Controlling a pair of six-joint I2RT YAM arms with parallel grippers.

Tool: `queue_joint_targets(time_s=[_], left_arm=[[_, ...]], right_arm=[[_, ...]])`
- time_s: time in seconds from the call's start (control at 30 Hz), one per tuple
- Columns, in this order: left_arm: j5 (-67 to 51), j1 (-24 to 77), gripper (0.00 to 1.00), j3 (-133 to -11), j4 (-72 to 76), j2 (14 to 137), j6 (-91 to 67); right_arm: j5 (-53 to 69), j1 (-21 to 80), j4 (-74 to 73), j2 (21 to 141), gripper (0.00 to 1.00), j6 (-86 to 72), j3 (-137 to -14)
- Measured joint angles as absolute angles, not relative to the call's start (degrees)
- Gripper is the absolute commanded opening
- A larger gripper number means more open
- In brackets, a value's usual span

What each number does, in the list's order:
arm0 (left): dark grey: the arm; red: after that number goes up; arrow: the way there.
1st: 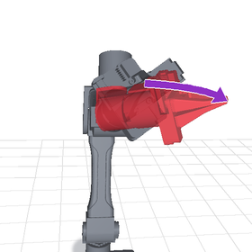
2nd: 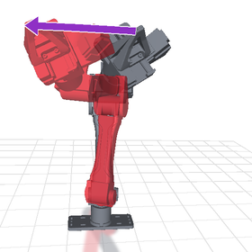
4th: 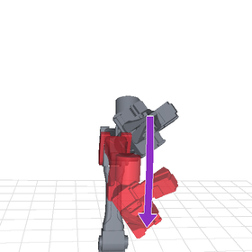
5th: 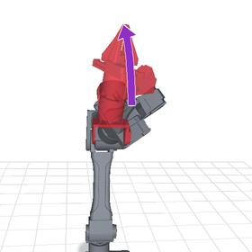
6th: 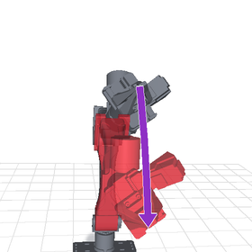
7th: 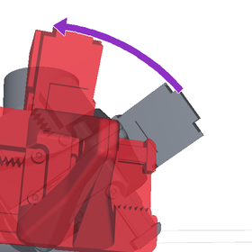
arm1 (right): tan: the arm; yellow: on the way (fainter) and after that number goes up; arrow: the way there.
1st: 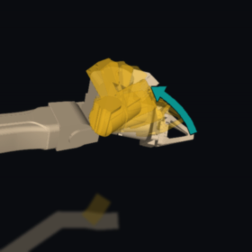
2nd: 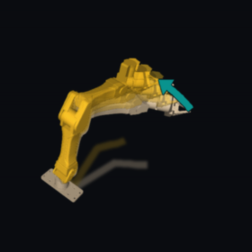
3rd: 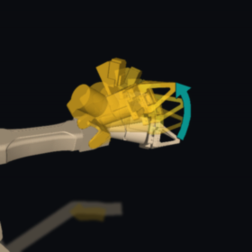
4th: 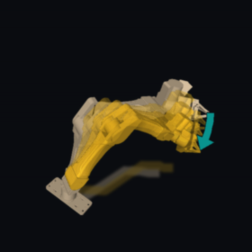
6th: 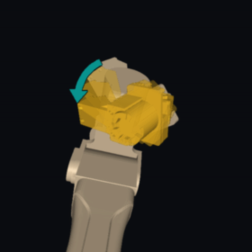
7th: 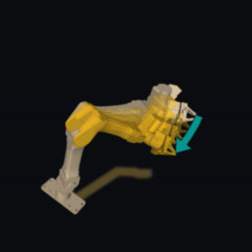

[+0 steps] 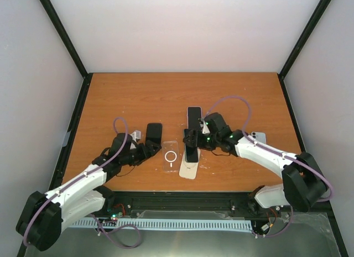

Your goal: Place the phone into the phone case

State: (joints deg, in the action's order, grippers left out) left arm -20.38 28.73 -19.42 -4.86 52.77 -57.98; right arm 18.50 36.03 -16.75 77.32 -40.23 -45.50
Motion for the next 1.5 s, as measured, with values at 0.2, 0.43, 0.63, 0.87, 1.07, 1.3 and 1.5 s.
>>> queue_joint_targets(time_s=[0.2, 0.43, 0.63, 0.87, 1.07, 1.3, 1.5], left_arm=[[-18.94, 28.6, 0.88, -19.42, -7.31, 50.72, -58.0], [-16.88, 28.58, 0.89, -19.42, -11.03, 49.23, -57.98], [-15.64, 28.58, 0.89, -19.42, -12.97, 48.01, -57.98], [-15.03, 28.49, 0.89, -19.42, -13.63, 47.99, -57.98], [-14.76, 28.38, 0.89, -19.42, -13.76, 47.99, -57.98], [-15.11, 28.38, 0.88, -19.42, -13.56, 49.1, -57.95], [-16.12, 28.38, 0.87, -19.42, -12.91, 50.78, -57.98]], right_arm=[[20.16, 42.11, -8.8, 81.14, 0.5, -48.47, -45.39], [20.62, 45.6, -4.1, 90.04, 0.51, -55.44, -46.17], [20.64, 48.03, -3.36, 94.83, 0.51, -58.17, -48.6], [20.64, 48.49, -2.13, 98.89, 0.53, -59.88, -50.87], [20.8, 48.6, -2.33, 101.25, 0.58, -60.25, -52.53], [19.7, 48.64, -3.68, 101.36, 0.58, -59.81, -53.21], [17.96, 48.8, -4.84, 101.47, 0.59, -59.4, -54.02]])
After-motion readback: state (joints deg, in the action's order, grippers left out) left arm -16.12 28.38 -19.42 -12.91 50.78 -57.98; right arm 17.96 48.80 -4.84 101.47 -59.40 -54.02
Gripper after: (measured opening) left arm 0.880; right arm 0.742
